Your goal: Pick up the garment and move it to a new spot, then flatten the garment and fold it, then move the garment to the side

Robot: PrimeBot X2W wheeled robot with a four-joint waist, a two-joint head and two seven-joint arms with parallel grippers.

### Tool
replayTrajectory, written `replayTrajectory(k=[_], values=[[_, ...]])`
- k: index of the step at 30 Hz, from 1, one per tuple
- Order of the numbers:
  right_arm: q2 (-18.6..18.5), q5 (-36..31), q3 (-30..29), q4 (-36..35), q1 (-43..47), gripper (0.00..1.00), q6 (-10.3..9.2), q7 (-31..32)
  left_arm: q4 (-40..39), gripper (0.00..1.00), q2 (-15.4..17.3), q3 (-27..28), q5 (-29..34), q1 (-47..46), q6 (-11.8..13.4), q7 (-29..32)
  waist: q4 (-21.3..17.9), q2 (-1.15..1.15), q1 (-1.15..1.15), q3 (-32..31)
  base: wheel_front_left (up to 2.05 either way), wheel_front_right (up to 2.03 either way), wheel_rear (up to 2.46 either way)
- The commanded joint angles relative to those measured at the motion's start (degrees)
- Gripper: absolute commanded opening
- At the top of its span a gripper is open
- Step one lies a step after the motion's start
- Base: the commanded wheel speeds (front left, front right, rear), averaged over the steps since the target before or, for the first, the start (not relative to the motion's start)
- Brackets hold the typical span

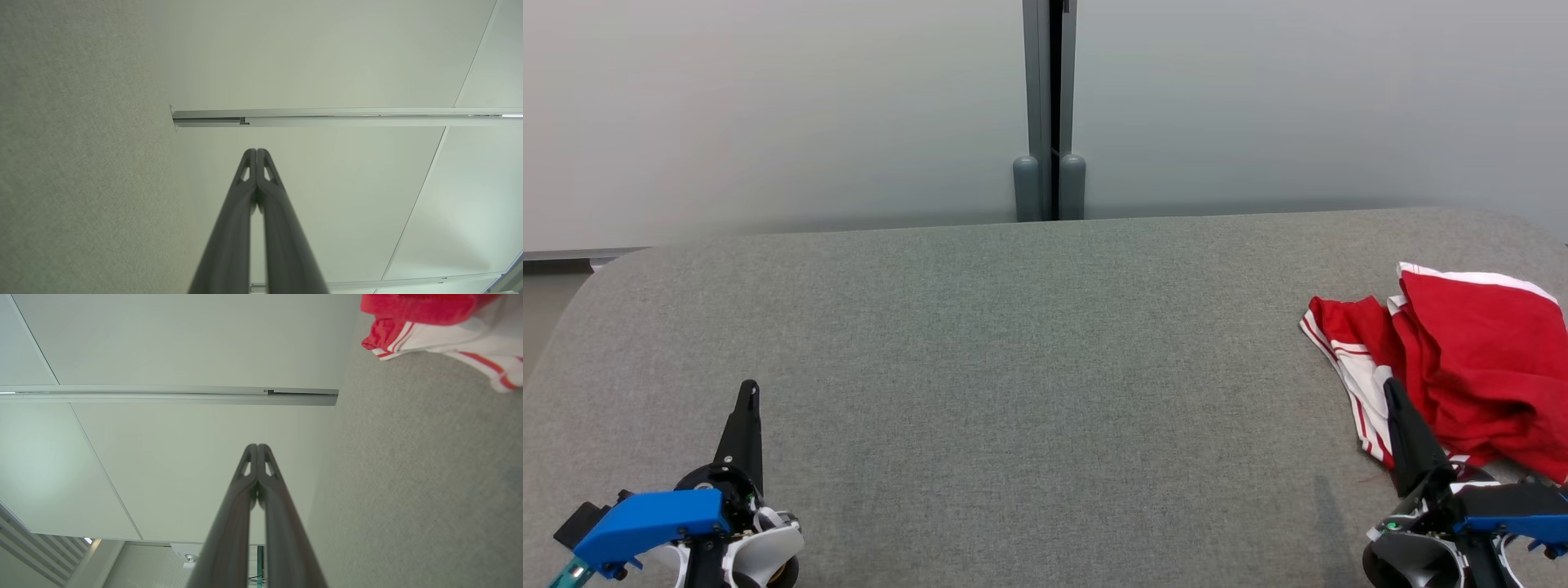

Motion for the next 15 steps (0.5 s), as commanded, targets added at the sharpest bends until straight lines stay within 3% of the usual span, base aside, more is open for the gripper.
replayTrajectory(k=[1,15], values=[[0.13,-0.14,-0.18,0.12,-0.88,0.00,0.02,0.20,0.06,0.00,-0.09,0.20,0.35,-0.60,-0.29,0.12,0.00,0.00,0.00,0.00,0.00,0.00,0.00],[0.16,-0.21,-0.23,0.12,-0.89,0.00,0.02,0.27,0.06,0.00,-0.12,0.24,0.38,-0.60,-0.29,0.16,0.00,0.00,0.00,0.00,0.00,0.00,0.00]])
